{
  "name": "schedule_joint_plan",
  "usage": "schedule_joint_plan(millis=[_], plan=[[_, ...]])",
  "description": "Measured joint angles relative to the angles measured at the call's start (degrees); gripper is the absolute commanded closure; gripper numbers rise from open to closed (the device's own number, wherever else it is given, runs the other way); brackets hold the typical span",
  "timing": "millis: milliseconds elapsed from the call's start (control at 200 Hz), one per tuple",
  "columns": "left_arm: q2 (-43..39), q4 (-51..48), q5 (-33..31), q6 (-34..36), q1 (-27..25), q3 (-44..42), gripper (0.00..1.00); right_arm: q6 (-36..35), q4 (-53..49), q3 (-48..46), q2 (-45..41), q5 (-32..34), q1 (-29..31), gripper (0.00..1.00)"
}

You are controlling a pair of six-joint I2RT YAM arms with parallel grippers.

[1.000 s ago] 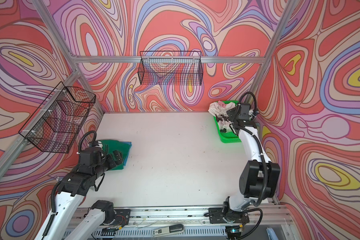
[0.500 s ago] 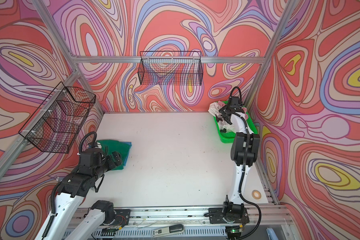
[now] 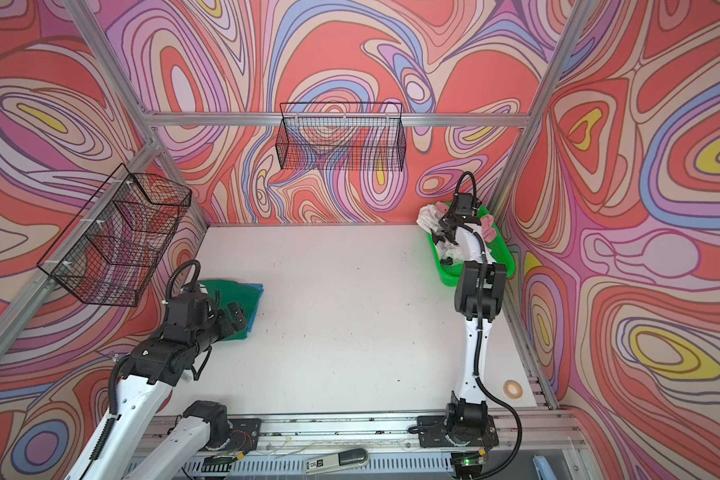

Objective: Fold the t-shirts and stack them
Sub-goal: 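Lower the right gripper into the green basket and grasp the white t-shirt, then lift the white t-shirt out of the basket and drop it on the table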

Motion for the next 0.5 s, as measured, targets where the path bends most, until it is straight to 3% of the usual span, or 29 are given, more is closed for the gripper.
schedule_joint_plan(millis=[225, 496], plan=[[0.3, -0.4, 0.6, 0.0, 0.0, 0.0, 0.0, -0.6, 4.4, -10.7, -6.6, -0.3, 0.0, 1.0], [0.2, -0.5, 1.0, 0.0, 0.0, 0.0, 0.0, 1.5, 11.6, -28.0, -24.6, -0.7, 0.4, 1.0]])
